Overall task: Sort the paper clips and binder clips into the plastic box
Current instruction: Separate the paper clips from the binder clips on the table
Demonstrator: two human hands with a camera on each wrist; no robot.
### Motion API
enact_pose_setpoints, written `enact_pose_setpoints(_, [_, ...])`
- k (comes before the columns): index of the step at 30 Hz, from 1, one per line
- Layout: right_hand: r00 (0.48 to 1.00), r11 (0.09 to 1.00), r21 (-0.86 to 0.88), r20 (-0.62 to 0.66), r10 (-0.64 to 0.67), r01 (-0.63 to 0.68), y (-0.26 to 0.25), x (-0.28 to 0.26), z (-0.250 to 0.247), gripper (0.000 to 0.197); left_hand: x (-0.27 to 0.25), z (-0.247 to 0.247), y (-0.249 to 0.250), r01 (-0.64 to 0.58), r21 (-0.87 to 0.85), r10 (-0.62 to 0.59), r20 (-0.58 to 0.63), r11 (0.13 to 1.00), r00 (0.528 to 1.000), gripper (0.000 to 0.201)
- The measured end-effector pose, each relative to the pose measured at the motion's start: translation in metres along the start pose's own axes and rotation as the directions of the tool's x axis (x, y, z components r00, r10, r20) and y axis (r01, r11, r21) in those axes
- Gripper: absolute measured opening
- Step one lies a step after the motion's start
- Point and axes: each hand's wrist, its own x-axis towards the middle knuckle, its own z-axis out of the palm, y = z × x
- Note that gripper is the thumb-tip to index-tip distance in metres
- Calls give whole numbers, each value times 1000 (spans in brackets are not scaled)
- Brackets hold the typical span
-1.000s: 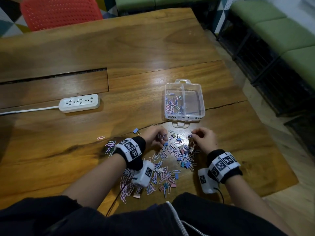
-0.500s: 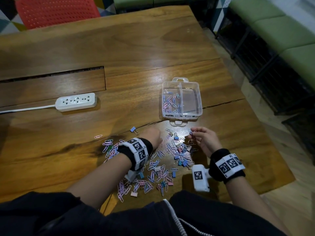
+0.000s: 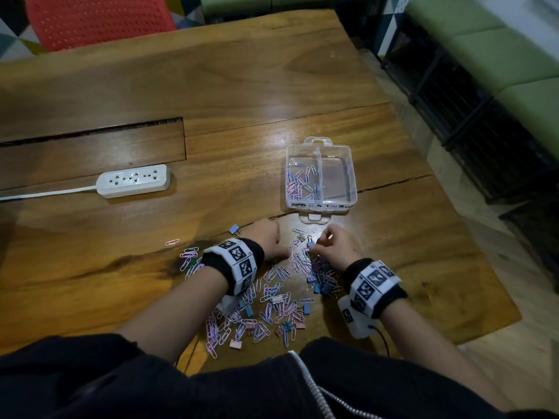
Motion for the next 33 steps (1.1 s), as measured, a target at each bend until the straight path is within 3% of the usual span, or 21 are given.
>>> enact_pose_setpoints(2, [999, 991, -136, -48, -16, 9, -7, 4, 0, 22, -1, 2, 1, -31, 95, 31, 2, 995, 1000, 30])
enact_pose_setpoints(6, [986, 974, -224, -156, -53, 17, -9, 11, -6, 18, -6, 13, 5, -108, 185, 112, -8, 977, 994, 24])
enact_pose_setpoints(8, [990, 963, -263, -113, -85, 52, -6, 7, -4, 24, -8, 15, 6, -116, 206, 122, -17, 972, 992, 27])
enact_pose_setpoints(10, [994, 943, -321, -33, -104, 88, -5, -1, 2, 37, -7, 12, 5, -106, 114, 108, -9, 988, 994, 26])
enact_pose_setpoints(12, [991, 925, -356, 23, -131, 130, -4, -8, 8, 40, -4, 9, 3, -45, -188, 43, -15, 981, 999, 19])
enact_pose_setpoints(13, [988, 918, -365, 37, -151, 154, -4, -10, 11, 37, -2, 7, 2, 17, -430, -12, 16, 903, 1000, 22])
enact_pose_setpoints(14, [983, 907, -381, 45, -177, 181, -5, -12, 13, 32, -3, 6, 2, 79, -683, -50, 62, 726, 997, 26])
enact_pose_setpoints(15, [977, 884, -417, 55, -207, 211, -6, -13, 15, 27, -4, 5, 3, 125, -862, -55, 112, 492, 992, 28])
enact_pose_setpoints(16, [969, 848, -472, 73, -236, 242, -7, -14, 17, 23, -6, 2, 4, 138, -950, -23, 137, 282, 990, 29])
enact_pose_setpoints(17, [962, 807, -526, 100, -254, 267, -8, -15, 18, 23, -7, 0, 4, 140, -980, 12, 143, 141, 990, 29])
enact_pose_setpoints(18, [956, 771, -568, 126, -263, 287, -9, -16, 19, 27, -9, -4, 6, 137, -988, 39, 140, 74, 989, 28])
enact_pose_setpoints(19, [951, 740, -600, 145, -273, 304, -9, -17, 19, 31, -9, -5, 9, 141, -987, 30, 143, 78, 989, 28])
enact_pose_setpoints(20, [945, 715, -621, 162, -285, 322, -9, -17, 18, 33, -7, -5, 12, 146, -977, -4, 147, 155, 989, 27])
enact_pose_setpoints(21, [941, 698, -633, 180, -288, 334, -8, -16, 17, 35, -4, -2, 14, 137, -935, -56, 126, 328, 990, 26])
enact_pose_setpoints(22, [938, 692, -635, 191, -290, 343, -7, -15, 17, 34, -1, 1, 15, 116, -823, -99, 73, 556, 992, 24])
enact_pose_setpoints(23, [937, 703, -620, 197, -290, 348, -5, -14, 17, 30, 3, 5, 15, 80, -633, -102, 1, 770, 995, 23])
enact_pose_setpoints(24, [941, 743, -578, 182, -285, 337, -3, -13, 16, 21, 6, 10, 15, 51, -447, -78, -42, 893, 996, 23])
enact_pose_setpoints(26, [962, 881, -387, 98, -254, 272, -1, -11, 11, 5, 7, 16, 13, 11, -269, -28, -58, 963, 998, 23])
enact_pose_setpoints(28, [981, 976, -101, 12, -192, 192, 2, -10, 3, 7, 8, 17, 13, -36, -204, 23, -62, 978, 998, 14])
enact_pose_setpoints(30, [993, 981, 155, -30, -115, 118, 2, -14, -9, 10, 8, 16, 15, -77, -203, 66, -60, 976, 996, 8])
enact_pose_setpoints(33, [1000, 891, 454, 19, -2, -7, 6, -20, -27, 20, 10, 11, 14, -67, -315, 62, -27, 947, 998, 26])
